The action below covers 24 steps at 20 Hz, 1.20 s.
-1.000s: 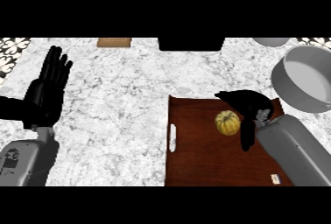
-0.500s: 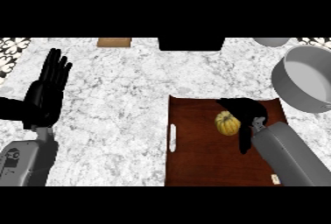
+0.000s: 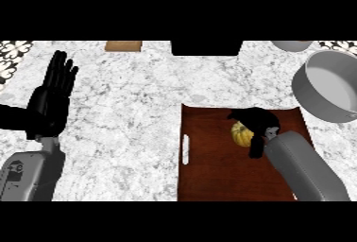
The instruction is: Pick the squash from the tray and place it in the pot
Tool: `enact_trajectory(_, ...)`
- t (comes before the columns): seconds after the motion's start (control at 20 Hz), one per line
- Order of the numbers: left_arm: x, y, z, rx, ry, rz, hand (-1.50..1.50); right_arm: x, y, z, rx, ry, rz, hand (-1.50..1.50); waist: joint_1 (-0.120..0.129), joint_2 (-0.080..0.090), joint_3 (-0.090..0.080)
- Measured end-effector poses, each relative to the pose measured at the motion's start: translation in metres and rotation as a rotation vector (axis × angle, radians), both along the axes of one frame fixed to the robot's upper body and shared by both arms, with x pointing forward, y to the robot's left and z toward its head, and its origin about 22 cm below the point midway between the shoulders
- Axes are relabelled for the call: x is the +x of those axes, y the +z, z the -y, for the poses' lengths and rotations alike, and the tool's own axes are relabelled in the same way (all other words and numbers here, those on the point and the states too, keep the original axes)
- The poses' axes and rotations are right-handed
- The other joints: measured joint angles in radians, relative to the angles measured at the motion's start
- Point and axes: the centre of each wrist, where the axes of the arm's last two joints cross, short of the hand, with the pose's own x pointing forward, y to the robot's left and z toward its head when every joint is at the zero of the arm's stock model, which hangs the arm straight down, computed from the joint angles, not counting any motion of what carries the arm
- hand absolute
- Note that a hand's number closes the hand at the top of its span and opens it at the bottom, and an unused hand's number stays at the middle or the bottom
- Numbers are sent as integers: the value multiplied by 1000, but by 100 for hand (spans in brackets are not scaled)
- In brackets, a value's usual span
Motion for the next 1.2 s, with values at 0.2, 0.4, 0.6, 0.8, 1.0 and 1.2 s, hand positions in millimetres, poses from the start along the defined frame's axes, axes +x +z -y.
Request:
enact_trajectory(0.2, -5, -2, 1, 4, -6, 2, 0, -5, -6, -3, 9, 66, 49, 150, -2, -7, -6)
enact_trajectory(0.4, -6, 1, -3, 0, -13, 2, 0, -4, -9, -17, -7, 93, 76, 150, -3, -11, -11)
enact_trajectory(0.6, -5, 3, -1, -2, -13, -9, 0, -4, -7, -26, -18, 110, 116, 150, -5, -9, -8)
enact_trajectory(0.8, -1, 1, 0, -7, -10, -11, 0, -8, 6, -32, -32, 120, 191, 150, -7, -2, 0)
enact_trajectory(1.0, -2, 1, 5, -4, -31, 0, 0, 24, 34, -34, -44, -154, 342, 150, 20, 14, 5)
enact_trajectory(1.2, 0, 6, 9, -2, -51, 17, 0, 53, 75, -18, -38, -500, 519, 150, 47, 32, 7)
